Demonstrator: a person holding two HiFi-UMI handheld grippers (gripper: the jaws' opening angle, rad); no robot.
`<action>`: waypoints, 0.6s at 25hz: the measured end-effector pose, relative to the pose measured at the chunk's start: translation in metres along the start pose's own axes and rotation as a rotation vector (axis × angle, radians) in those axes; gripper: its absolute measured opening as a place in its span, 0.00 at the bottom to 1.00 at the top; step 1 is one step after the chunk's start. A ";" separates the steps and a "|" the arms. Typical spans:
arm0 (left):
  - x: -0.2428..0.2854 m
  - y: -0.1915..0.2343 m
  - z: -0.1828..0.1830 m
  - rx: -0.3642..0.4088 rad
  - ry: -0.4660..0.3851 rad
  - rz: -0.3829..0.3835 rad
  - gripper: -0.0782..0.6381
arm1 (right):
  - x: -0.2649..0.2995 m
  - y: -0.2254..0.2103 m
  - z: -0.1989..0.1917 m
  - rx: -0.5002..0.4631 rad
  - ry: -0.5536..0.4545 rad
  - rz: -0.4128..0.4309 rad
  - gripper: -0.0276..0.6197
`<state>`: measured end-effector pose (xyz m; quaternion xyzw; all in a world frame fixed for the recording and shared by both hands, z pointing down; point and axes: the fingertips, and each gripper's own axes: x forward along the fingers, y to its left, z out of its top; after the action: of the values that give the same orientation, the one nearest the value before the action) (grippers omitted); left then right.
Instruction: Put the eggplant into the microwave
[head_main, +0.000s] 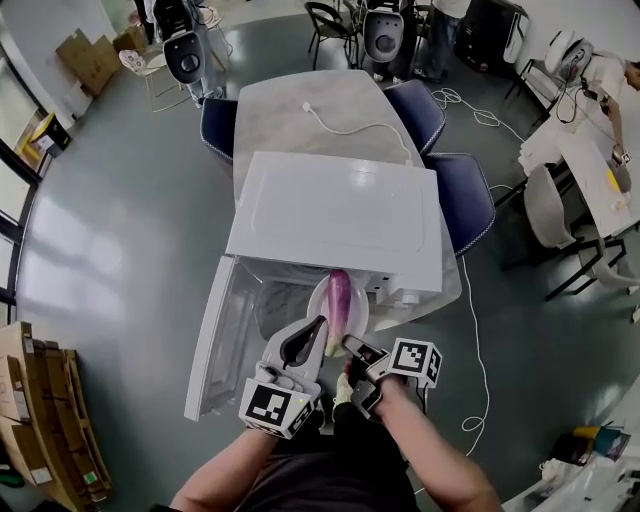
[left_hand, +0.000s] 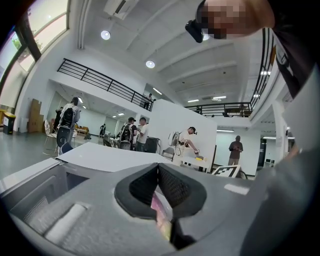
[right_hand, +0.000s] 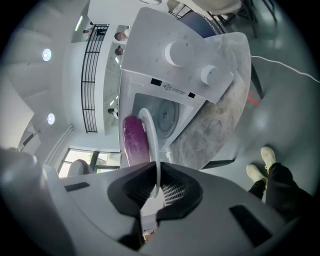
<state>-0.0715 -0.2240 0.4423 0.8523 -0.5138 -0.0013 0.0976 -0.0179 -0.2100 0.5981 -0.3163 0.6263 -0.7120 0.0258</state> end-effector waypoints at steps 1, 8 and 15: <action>0.002 0.004 -0.003 0.001 -0.001 -0.004 0.12 | 0.006 -0.005 -0.001 0.004 -0.005 -0.004 0.07; 0.011 0.024 -0.032 0.007 -0.006 -0.019 0.12 | 0.052 -0.041 -0.005 0.027 -0.010 -0.038 0.07; 0.025 0.043 -0.050 0.005 -0.016 -0.015 0.12 | 0.090 -0.057 0.027 0.074 -0.085 -0.020 0.07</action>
<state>-0.0922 -0.2567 0.5005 0.8563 -0.5083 -0.0076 0.0914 -0.0564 -0.2603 0.6885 -0.3513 0.5947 -0.7208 0.0572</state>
